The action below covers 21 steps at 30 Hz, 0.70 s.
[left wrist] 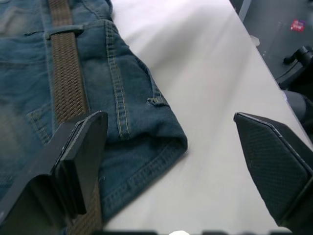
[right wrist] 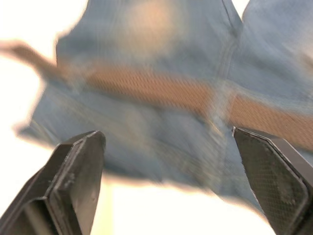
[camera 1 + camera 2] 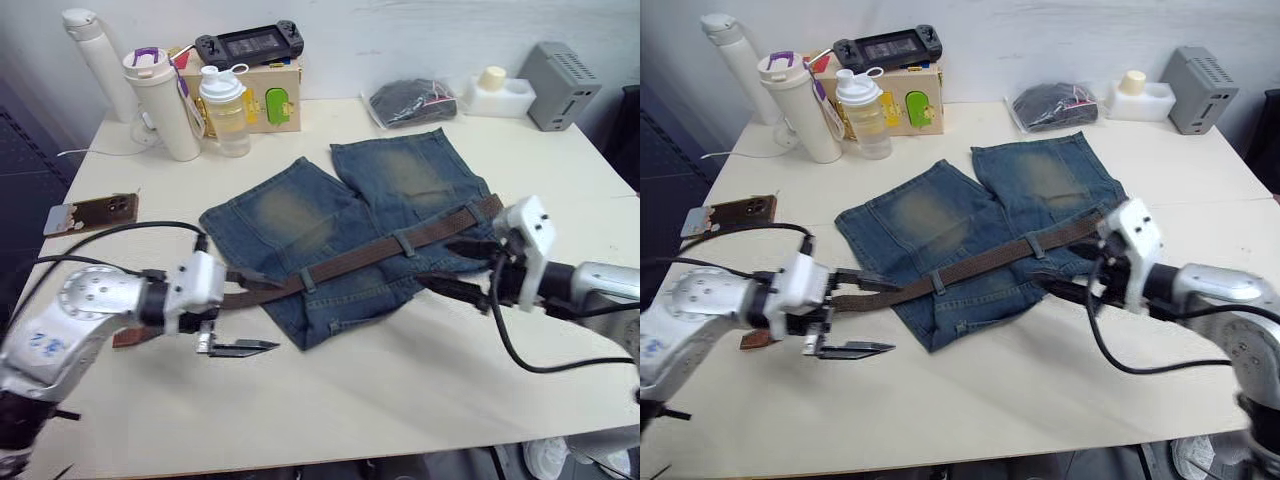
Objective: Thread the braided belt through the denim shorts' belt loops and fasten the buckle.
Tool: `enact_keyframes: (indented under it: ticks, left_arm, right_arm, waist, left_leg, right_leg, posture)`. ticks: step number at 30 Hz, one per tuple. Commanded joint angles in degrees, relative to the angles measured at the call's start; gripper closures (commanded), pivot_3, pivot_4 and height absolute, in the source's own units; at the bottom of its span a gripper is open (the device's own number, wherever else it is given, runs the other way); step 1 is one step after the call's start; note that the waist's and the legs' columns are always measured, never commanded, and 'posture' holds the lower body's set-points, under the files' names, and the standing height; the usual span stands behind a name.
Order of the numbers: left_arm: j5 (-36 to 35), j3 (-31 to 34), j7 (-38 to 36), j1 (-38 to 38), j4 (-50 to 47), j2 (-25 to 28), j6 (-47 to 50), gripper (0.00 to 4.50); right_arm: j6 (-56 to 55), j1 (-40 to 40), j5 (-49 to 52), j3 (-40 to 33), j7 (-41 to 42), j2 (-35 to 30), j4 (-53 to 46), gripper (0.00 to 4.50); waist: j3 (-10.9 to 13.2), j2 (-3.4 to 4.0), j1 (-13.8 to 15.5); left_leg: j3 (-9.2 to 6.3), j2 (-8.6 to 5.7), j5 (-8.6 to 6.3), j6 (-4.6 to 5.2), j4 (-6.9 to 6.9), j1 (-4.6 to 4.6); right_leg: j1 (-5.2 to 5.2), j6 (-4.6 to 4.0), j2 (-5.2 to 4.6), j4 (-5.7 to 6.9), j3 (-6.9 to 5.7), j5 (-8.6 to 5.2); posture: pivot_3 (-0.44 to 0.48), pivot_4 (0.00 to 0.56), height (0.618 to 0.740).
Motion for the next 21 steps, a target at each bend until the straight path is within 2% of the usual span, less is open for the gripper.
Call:
enact_keyframes:
  ticks: [1,3,7,11,16,18,19,20,21]
  left_arm:
    - [6.93,-4.64,-3.60,-3.99,3.35,-4.76,-3.34,0.00]
    - [9.70,-6.17,-4.42,-4.87,4.73,-7.46,-4.74,0.00]
    - [15.97,-8.24,-3.21,-5.36,7.56,-12.01,-8.60,0.00]
    - [25.83,-10.27,1.82,-6.15,12.57,-16.32,-14.97,0.00]
    - [36.39,-12.97,7.73,-7.14,18.89,-20.91,-22.74,0.00]
    - [38.79,-13.18,9.08,-6.98,20.89,-21.44,-25.56,0.52]
    - [39.33,-13.08,9.34,-6.72,21.34,-21.45,-26.65,0.97]
    - [39.42,-12.96,9.03,-6.27,21.33,-21.11,-27.48,1.17]
    - [39.47,-12.72,8.88,-5.91,21.34,-20.83,-28.08,1.63]
  right_arm:
    - [-23.18,-0.87,-17.63,7.90,5.88,-5.50,11.43,0.05]
    - [-33.09,-2.59,-25.54,12.00,5.78,-6.63,17.36,0.05]
    - [-47.58,-7.50,-41.53,19.28,-0.88,-5.50,27.45,0.05]
    - [-53.11,-9.68,-49.34,22.43,-5.34,-2.70,31.68,0.05]
    - [-53.36,-11.89,-56.08,24.19,-7.93,0.86,34.43,0.05]
    - [-52.03,-12.34,-57.29,24.06,-8.19,2.26,34.31,0.00]
    - [-51.92,-12.49,-58.03,24.10,-8.28,2.61,34.52,0.44]
    - [-52.05,-12.71,-58.88,24.25,-8.63,2.89,35.03,0.55]
    - [-52.17,-12.86,-59.55,24.31,-8.97,3.15,35.45,0.78]
  waist:
    - [0.01,-0.01,-0.24]
    - [0.01,0.00,-0.68]
    - [0.04,0.07,-0.80]
    - [0.04,0.08,-0.60]
    - [-0.12,-0.18,-0.59]
    - [-0.24,-0.30,-0.58]
    - [-0.24,-0.30,-0.60]
    - [-0.26,-0.33,-0.62]
    - [-0.27,-0.33,-0.63]
  left_leg:
    - [0.03,-0.01,0.01,0.02,0.01,0.09]
    - [0.06,0.00,-0.03,0.05,-0.04,0.35]
    - [0.08,0.12,-0.08,-0.06,-0.12,0.32]
    - [0.03,0.16,-0.06,-0.16,-0.07,0.37]
    - [0.00,0.14,-0.07,-0.17,0.07,0.48]
    - [-0.03,0.14,-0.07,-0.18,0.09,0.54]
    - [-0.03,0.14,-0.08,-0.19,0.11,0.57]
    - [-0.03,0.14,-0.08,-0.19,0.11,0.58]
    - [-0.03,0.14,-0.08,-0.19,0.11,0.60]
  right_leg:
    - [0.12,0.07,-0.01,-0.12,0.03,0.04]
    - [0.34,0.07,-0.02,-0.37,0.07,0.04]
    - [0.22,0.04,0.01,-0.45,0.09,0.02]
    - [0.34,0.00,0.03,-0.47,-0.01,0.00]
    - [0.56,0.03,0.03,-0.52,-0.02,0.05]
    - [0.63,0.03,0.02,-0.53,-0.04,0.05]
    - [0.67,0.04,0.02,-0.54,-0.03,0.07]
    - [0.68,0.04,0.02,-0.54,-0.02,0.07]
    - [0.70,0.03,0.01,-0.54,-0.02,0.07]
  posture:
    - [0.000,0.150,0.682]
    - [0.000,0.150,0.682]
    - [0.000,0.150,0.682]
    - [0.000,0.150,0.682]
    - [0.000,0.150,0.682]
    - [0.000,0.150,0.682]
    - [0.000,0.150,0.682]
    - [0.000,0.150,0.682]
    - [0.000,0.150,0.682]
